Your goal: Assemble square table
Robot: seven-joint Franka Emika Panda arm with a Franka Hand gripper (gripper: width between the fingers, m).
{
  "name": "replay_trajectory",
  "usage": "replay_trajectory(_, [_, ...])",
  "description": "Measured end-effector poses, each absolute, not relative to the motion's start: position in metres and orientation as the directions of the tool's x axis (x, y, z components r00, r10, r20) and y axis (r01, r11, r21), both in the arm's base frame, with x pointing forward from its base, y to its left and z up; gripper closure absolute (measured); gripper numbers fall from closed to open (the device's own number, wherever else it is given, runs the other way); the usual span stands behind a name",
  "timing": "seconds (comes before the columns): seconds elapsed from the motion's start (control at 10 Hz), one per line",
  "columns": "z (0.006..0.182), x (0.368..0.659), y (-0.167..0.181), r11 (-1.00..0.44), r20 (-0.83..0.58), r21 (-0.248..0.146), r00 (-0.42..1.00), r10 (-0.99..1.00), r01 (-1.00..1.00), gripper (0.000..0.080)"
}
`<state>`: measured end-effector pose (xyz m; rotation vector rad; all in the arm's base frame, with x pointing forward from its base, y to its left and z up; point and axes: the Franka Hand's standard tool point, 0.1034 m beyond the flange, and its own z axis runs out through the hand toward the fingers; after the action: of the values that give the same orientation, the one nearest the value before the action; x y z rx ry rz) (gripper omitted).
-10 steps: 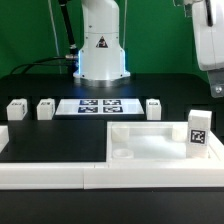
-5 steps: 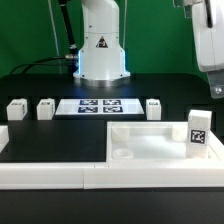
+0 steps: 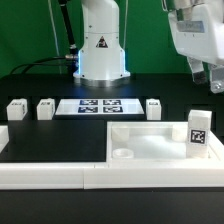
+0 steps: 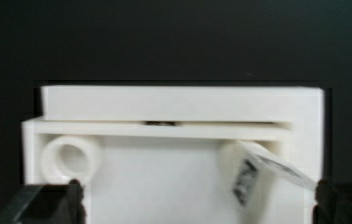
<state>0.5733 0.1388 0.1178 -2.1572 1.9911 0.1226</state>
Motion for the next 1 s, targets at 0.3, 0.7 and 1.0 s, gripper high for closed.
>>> replay_trajectory(0.3, [0.117,0.576,0.136,-0.298,-0.169,-0.137,0.319,-0.933,-0.945,0.0151])
replay_trajectory(0.7, [0.108,0.562,0.134,-0.537,-0.101,-0.182,0.559,-0.823,-0.823,0.0151])
replay_trajectory(1.0, [0.085,0.508,0.099,-0.813,0.011,-0.173,0.824,-0.566,-0.556,0.0151])
